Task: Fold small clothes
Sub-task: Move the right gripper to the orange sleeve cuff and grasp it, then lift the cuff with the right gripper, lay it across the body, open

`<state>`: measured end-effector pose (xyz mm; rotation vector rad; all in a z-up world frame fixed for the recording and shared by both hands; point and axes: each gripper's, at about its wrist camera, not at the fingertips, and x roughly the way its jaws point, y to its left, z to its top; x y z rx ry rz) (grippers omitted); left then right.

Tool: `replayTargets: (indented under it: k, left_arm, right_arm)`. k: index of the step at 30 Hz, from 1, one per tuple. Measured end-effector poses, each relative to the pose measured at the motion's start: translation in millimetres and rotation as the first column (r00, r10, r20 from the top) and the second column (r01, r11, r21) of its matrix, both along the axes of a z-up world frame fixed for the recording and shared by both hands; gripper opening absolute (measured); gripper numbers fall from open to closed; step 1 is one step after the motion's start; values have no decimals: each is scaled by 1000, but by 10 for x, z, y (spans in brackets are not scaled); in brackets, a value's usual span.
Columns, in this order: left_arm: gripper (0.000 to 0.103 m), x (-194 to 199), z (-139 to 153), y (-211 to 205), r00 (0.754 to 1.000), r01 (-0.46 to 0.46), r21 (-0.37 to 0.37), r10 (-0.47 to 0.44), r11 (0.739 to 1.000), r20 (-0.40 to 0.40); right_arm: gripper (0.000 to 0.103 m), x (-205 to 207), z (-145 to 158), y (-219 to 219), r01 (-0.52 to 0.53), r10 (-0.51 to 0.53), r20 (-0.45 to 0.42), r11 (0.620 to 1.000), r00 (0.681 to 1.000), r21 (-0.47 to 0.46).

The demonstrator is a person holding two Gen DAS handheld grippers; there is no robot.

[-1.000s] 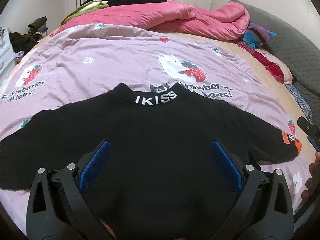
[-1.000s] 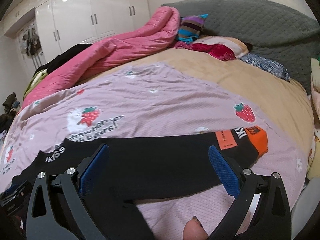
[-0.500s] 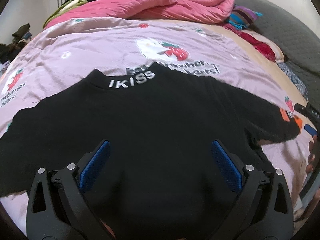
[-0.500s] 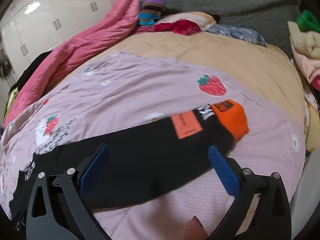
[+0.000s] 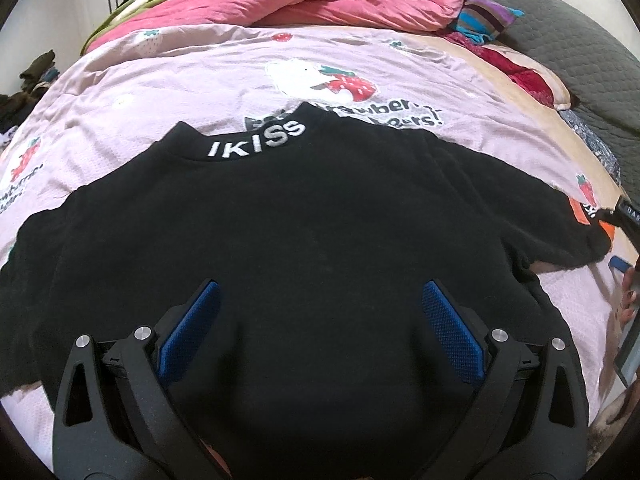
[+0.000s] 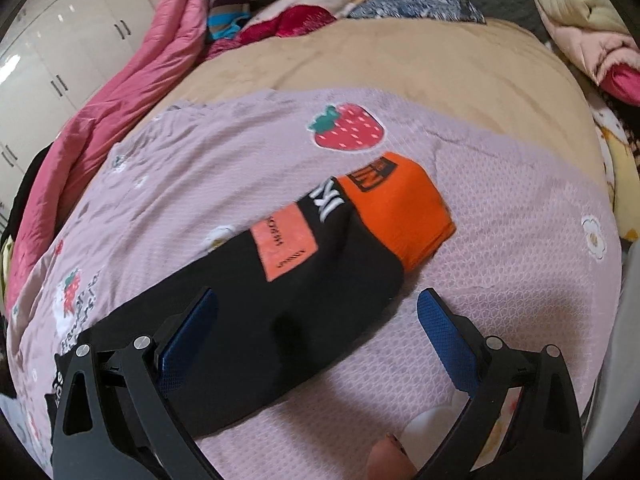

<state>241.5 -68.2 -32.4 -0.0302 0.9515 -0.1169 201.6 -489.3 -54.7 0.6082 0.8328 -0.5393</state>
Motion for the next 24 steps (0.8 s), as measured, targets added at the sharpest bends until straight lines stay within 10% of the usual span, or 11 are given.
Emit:
replayTargets:
  k: [7,15,24]
  left_arm:
    - [95,30,135,220,998,-54,-20,55,998,26]
    - [95,37,221,444,993,-116,-55,117,992,29]
    - [95,16,352,642,982,-182,-83,185,980,35]
  right_arm:
    - [97,132,-167,-220,44,-47,33,997,998,66]
    - [21,121,-173,-311,48,-55,116,997,992,63]
    - [19,77,350,164,-138,141,280,990,950,-29]
